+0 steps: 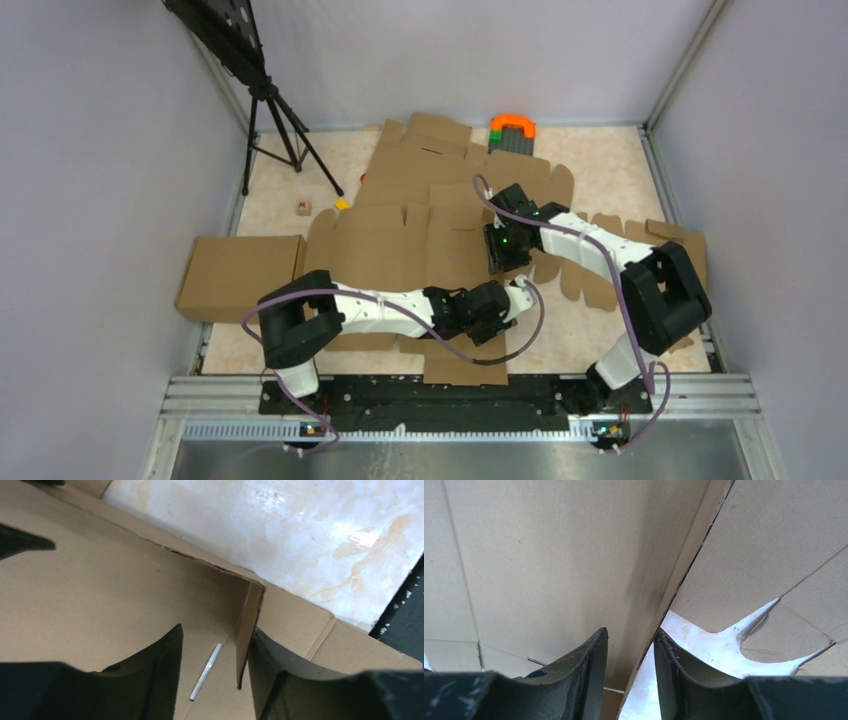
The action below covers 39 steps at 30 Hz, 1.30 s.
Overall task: Fold the paper box
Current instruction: Fold the paper box at the center of the board.
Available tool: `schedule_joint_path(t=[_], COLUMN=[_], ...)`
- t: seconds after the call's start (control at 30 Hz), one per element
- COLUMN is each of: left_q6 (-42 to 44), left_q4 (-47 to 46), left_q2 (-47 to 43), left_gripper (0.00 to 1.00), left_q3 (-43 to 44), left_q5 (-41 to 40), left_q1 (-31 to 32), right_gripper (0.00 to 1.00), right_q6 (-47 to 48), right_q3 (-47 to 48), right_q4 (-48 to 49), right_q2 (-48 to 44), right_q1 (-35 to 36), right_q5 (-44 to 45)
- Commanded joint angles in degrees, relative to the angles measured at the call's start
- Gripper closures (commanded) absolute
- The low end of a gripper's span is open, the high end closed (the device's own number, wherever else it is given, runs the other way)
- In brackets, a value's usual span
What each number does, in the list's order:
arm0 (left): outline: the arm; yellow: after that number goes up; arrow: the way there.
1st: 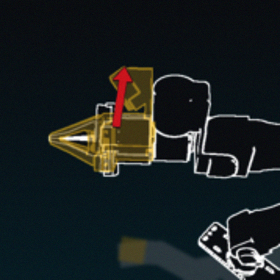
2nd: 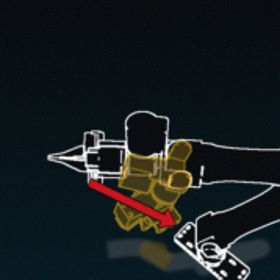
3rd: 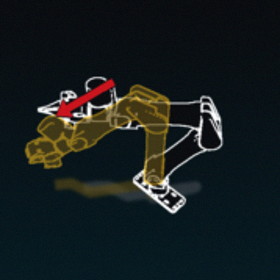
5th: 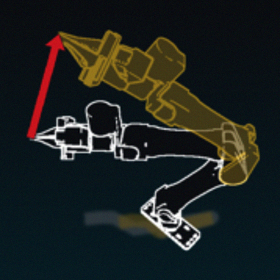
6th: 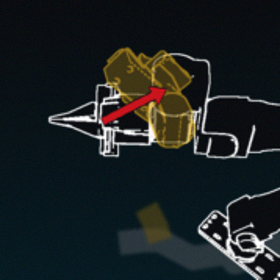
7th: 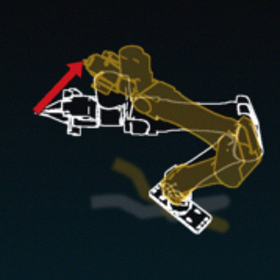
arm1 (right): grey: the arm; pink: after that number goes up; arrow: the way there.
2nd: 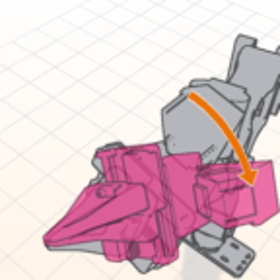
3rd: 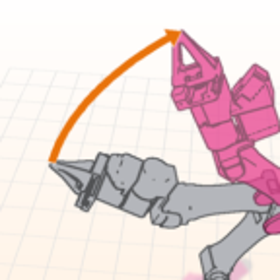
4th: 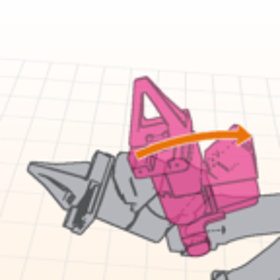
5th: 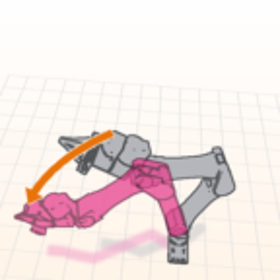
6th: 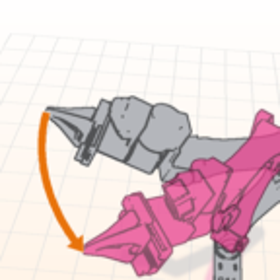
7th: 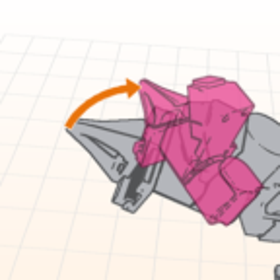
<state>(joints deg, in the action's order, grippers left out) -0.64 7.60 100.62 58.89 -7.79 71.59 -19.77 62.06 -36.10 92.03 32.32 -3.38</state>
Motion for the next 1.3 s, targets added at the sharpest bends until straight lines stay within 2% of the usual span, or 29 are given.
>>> schedule_joint_path(t=[0.0, 0.13, 0.37, 0.43, 0.63, 0.8, 0.93, 1.13, 1.27], left_q6=[-3.9, -9.4, -13.4, -14.0, -17.0, -21.2, -26.6, -31.3, -31.5], left_q4=[2.1, 8.9, 12.5, 14.1, 16.0, 21.9, 26.9, 27.4, 28.5], left_q2=[-1.1, -0.6, -2.5, -3.5, -12.0, -19.0, -26.1, -40.2, -44.8], left_gripper=[0.43, 0.36, 0.32, 0.27, 0.08, 0.04, 0.04, 0.02, 0.02], left_q3=[2.9, 5.5, 3.9, 3.9, 0.8, 0.5, -1.3, -9.0, -11.7], left_q5=[-5.4, -5.4, -10.4, -10.7, -7.9, -8.7, -6.7, -3.7, 2.7], left_q1=[-0.6, -1.9, -1.9, -1.9, -1.9, -3.0, -10.6, -25.2, -34.1], right_gripper=[0.62, 0.62, 0.64, 0.64, 0.64, 0.64, 0.64, 0.65, 0.65], right_q6=[-1.6, -1.9, -1.9, -1.7, -1.5, -1.4, -1.4, -1.3, -1.2], right_q3=[3.0, 3.4, 4.3, 4.6, 5.2, 5.3, 5.1, 5.0, 6.2], right_q4=[-0.7, -0.9, -1.0, -1.1, -1.0, -0.5, -0.1, 1.3, 1.0], right_q2=[1.0, 1.3, 2.5, 2.8, 3.4, 3.5, 3.8, 4.2, 4.5], right_q1=[1.6, 2.0, 2.8, 2.9, 2.8, 2.8, 2.8, 3.0, 3.5], right_q5=[1.1, 2.2, 3.2, 3.2, 3.2, 3.2, 3.2, 2.0, 1.7])
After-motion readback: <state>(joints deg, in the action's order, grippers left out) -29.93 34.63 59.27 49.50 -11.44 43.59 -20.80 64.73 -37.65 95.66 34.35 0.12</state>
